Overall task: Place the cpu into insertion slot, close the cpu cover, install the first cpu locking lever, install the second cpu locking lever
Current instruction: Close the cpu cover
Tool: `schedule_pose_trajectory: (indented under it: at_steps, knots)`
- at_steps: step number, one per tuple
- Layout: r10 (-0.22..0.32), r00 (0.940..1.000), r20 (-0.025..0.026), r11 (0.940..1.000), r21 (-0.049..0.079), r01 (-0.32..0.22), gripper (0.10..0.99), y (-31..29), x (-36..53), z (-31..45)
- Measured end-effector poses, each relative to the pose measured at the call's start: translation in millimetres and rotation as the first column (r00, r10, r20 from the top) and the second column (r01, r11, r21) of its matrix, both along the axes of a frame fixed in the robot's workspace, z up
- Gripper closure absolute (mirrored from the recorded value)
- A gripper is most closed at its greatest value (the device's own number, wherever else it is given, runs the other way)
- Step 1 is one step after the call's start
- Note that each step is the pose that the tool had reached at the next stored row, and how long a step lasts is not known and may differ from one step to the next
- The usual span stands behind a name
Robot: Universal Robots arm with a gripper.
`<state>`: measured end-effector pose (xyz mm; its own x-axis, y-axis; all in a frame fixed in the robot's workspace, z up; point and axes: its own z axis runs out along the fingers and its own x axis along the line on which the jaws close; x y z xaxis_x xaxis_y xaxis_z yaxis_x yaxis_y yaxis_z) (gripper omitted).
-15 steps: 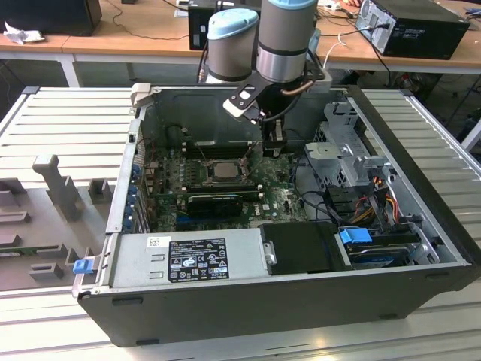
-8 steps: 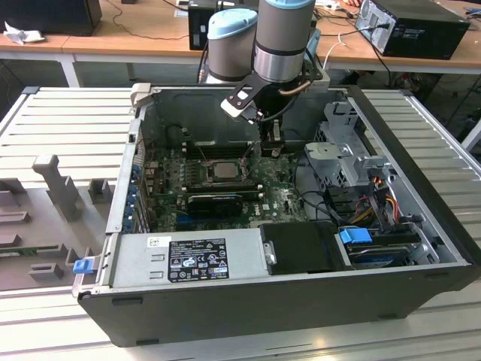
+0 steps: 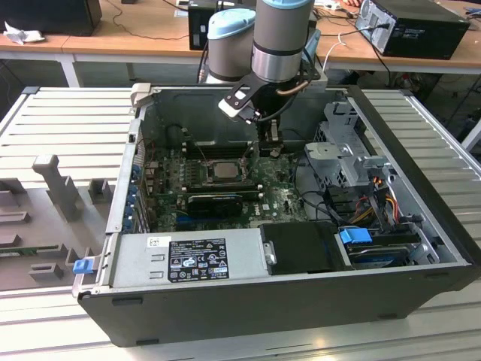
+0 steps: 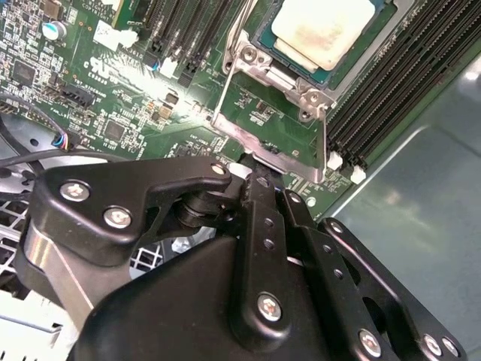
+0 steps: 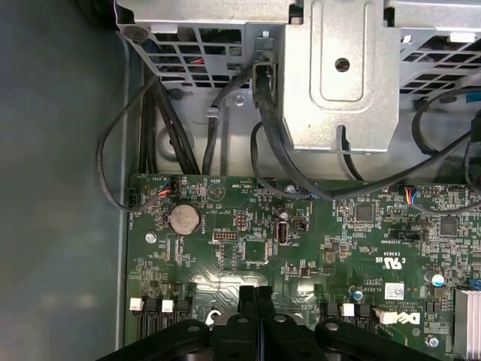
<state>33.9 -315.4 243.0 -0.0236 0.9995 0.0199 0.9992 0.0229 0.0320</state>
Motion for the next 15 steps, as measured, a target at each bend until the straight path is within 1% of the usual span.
schedule_pose_trajectory:
  at_steps: [15]
  knots:
    - [0.0,1.0,0.0,1.0,0.0,0.0,0.98,0.0,-4.0,0.0]
